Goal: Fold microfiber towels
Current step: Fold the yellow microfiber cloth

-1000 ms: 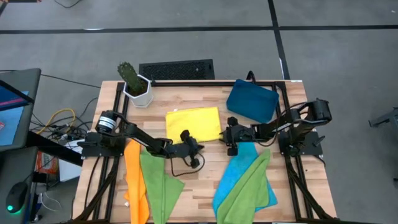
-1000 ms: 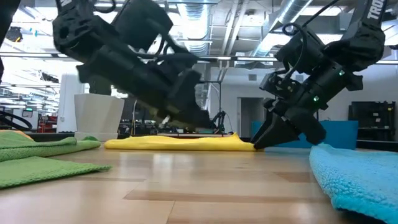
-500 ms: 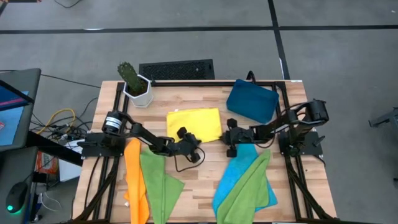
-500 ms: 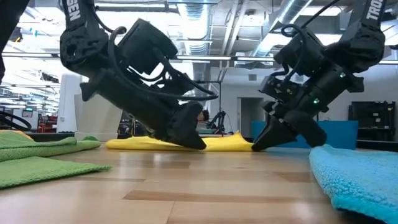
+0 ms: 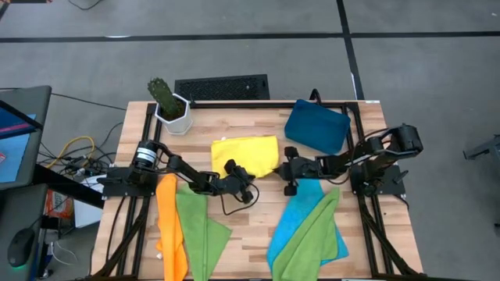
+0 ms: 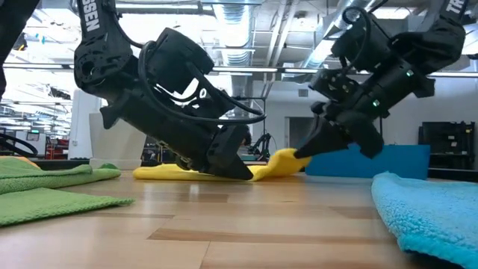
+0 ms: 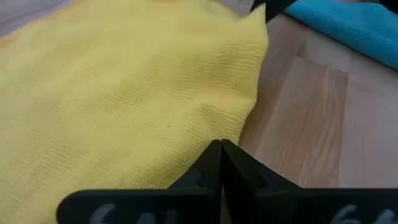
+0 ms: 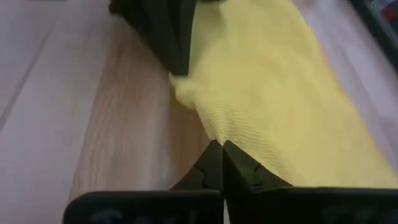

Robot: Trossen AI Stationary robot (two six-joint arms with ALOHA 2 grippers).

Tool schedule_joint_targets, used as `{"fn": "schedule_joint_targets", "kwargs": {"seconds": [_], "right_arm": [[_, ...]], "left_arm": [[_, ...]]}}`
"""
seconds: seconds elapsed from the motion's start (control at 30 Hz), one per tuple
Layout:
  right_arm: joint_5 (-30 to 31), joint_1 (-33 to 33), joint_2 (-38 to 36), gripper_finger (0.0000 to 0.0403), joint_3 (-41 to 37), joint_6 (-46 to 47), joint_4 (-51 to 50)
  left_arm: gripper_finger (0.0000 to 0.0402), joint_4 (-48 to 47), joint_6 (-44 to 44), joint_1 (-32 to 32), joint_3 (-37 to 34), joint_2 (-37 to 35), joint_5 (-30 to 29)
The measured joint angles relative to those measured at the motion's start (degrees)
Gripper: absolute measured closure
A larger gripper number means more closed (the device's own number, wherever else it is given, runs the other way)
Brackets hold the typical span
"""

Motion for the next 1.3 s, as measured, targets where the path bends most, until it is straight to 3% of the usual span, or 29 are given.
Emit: {"fn": "schedule_joint_targets", "kwargs": {"seconds": [0.6, 0.87, 0.97, 1.13, 1.3], "right_arm": [[-2.8, -0.1, 13.0, 0.0374, 12.4, -5.1, 0.5], [0.3, -0.2, 8.4, 0.0384, 12.5, -4.4, -8.3], [0.4, -0.2, 6.6, 0.0379, 12.4, -2.7, -11.9], [0.4, 0.3, 6.3, 0.0372, 12.4, -0.2, -13.2], [0.2, 1.8, 6.6, 0.038, 12.4, 1.2, -13.3]], "left_arm": [[0.0401, 0.2, 1.1, 0.0, -0.1, 0.0, 2.4], [0.0401, -12.0, 5.8, -0.9, -0.3, -7.8, 3.8], [0.0401, -14.5, 5.9, -0.9, -0.3, -10.7, -0.2], [0.0401, -9.1, 6.2, -0.7, -0.3, -11.5, -5.3], [0.0401, -3.2, 1.4, -0.9, -0.2, -8.0, -6.0]]}}
